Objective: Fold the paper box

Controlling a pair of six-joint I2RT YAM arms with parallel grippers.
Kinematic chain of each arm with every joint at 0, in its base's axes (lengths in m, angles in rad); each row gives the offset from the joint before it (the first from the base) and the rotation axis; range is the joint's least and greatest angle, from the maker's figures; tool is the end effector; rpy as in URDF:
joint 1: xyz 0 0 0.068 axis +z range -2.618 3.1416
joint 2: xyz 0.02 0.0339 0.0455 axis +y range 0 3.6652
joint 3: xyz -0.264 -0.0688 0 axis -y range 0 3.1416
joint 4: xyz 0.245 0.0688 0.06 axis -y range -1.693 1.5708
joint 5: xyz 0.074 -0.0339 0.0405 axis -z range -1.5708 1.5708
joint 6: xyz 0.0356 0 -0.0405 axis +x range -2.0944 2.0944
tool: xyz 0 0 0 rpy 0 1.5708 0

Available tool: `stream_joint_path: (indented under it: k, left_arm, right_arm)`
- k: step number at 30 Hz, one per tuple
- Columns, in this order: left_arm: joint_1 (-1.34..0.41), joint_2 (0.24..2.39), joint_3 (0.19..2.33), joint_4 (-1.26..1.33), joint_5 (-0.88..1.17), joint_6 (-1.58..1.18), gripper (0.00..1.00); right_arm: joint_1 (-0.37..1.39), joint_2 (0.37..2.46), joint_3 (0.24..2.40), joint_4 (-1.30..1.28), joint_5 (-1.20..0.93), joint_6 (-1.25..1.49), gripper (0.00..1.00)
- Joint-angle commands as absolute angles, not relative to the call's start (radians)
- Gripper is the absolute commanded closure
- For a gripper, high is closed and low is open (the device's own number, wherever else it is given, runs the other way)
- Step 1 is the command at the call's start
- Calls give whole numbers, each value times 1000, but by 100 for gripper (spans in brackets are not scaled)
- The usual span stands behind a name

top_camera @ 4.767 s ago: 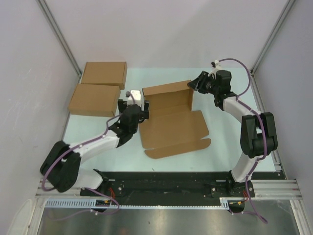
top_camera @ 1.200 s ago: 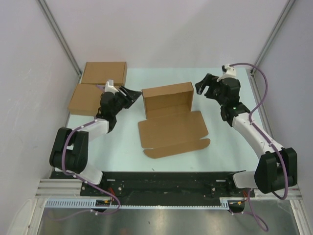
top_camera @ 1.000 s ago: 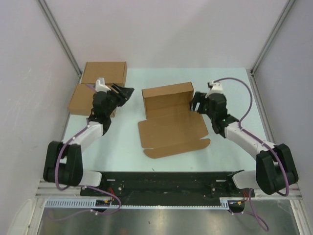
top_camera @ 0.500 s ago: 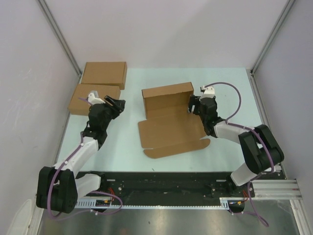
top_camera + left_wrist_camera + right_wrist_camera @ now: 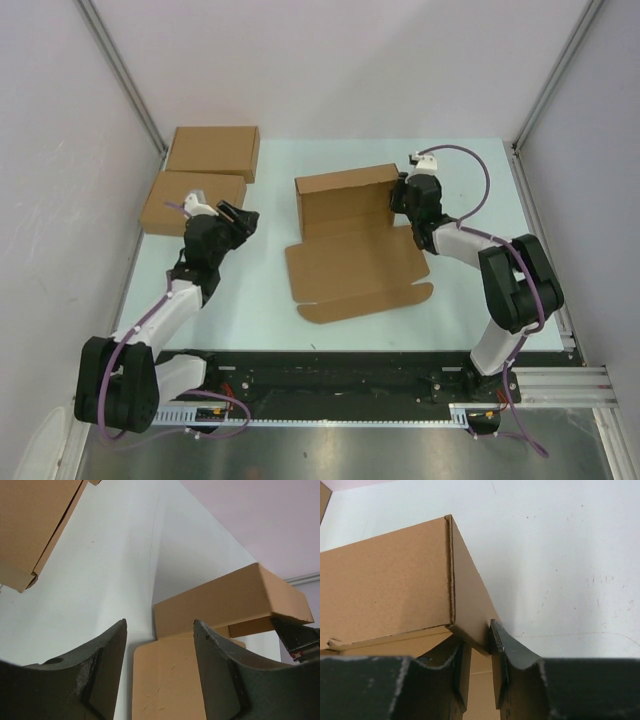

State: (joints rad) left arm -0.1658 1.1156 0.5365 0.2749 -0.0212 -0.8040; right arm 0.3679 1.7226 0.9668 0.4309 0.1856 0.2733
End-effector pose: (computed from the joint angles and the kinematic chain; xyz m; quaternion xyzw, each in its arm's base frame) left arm 0.2431 -0.0399 0.2339 -0.2588 0.7634 -0.2683 0.5275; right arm 0.3594 0.1315 0.2153 0.0158 0.8103 0.1116 0.5750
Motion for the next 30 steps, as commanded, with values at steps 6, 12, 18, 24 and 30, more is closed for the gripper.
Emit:
stream_joint_path:
  k: [6, 12, 18, 24, 30]
  left_arm:
    - [-186, 1163, 632, 250, 23, -818, 40]
    - [-215, 1216, 725, 154, 14, -796, 40]
    - [-216, 1194, 787, 104, -70, -793, 39]
    - [-215, 1172, 890, 43, -90, -759, 38]
    - [-215, 1118, 862, 47, -110, -736, 38]
  right_arm:
    - [339, 1677, 1196, 14, 114, 440, 91]
    - [281, 1712, 1447, -403, 17, 525, 100]
    - [221, 1743, 1480, -592, -123, 540, 57]
    - [198, 1769, 1479, -661, -92, 506, 43]
    - [251, 1620, 1488, -592, 89, 431, 40]
